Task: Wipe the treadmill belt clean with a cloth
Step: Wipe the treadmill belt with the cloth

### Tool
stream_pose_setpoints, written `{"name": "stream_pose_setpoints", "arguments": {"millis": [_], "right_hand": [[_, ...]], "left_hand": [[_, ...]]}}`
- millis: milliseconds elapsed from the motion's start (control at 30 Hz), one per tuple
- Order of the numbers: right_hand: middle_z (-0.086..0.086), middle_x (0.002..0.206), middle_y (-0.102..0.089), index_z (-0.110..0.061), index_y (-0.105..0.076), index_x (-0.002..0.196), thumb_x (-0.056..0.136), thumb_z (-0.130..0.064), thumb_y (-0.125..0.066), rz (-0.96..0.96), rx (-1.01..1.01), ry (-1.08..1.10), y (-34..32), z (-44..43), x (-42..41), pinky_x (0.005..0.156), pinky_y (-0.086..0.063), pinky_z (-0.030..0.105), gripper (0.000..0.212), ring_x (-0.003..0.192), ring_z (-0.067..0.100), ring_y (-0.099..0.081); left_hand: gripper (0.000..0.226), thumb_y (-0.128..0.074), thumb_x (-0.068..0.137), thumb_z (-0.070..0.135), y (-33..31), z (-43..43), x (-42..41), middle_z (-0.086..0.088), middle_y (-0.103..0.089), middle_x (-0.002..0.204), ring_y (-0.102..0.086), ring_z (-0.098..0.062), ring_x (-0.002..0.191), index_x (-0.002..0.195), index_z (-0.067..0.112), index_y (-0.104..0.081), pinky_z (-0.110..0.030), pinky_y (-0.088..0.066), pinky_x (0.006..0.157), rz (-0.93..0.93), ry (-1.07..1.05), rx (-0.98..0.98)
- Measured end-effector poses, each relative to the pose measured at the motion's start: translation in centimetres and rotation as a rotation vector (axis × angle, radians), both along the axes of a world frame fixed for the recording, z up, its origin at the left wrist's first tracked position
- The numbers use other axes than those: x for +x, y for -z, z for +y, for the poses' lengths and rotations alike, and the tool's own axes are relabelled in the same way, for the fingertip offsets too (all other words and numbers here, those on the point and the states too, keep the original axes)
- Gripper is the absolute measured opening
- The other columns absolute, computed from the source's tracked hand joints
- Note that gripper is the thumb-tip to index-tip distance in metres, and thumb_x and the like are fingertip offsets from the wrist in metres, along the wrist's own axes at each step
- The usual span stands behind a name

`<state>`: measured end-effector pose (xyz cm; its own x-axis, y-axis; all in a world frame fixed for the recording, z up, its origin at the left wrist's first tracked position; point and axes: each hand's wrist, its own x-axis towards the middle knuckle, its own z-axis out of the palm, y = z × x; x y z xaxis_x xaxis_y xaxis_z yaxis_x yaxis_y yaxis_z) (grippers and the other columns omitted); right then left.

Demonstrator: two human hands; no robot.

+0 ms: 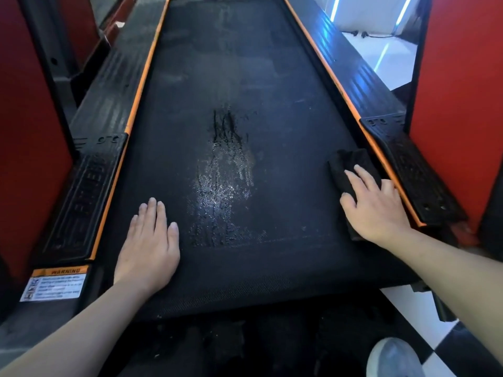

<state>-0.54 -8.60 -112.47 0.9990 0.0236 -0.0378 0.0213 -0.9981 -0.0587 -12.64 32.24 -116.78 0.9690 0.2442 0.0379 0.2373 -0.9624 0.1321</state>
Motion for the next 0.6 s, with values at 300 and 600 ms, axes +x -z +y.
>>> {"name": "stream_pose_setpoints", "arguments": {"millis": [300, 600], "right_hand": [[-0.010, 0.166, -0.009, -0.032, -0.017, 0.157, 0.100, -0.045, -0.026, -0.022, 0.020, -0.003, 0.3, -0.5, -1.9, 0.108, -0.031, 0.044, 0.060, 0.122, 0.034, -0.038], [-0.009, 0.165, -0.014, -0.031, -0.021, 0.157, 0.099, -0.044, -0.030, -0.029, 0.023, -0.016, 0.1, -1.2, -4.6, 0.108, -0.032, 0.043, 0.059, 0.117, 0.032, -0.040]], "left_hand": [[0.063, -0.016, 0.104, 0.037, -0.3, -0.8, -1.8, -0.012, -0.002, 0.165, 0.002, -0.021, 0.152, 0.155, 0.000, -0.009, -0.038, -0.002, 0.124, -0.004, -0.009, -0.043], [0.074, -0.004, 0.096, 0.047, 0.1, -1.4, -4.5, -0.009, -0.004, 0.165, 0.002, -0.017, 0.152, 0.155, 0.002, -0.011, -0.037, -0.003, 0.124, -0.030, -0.007, -0.058]]}}
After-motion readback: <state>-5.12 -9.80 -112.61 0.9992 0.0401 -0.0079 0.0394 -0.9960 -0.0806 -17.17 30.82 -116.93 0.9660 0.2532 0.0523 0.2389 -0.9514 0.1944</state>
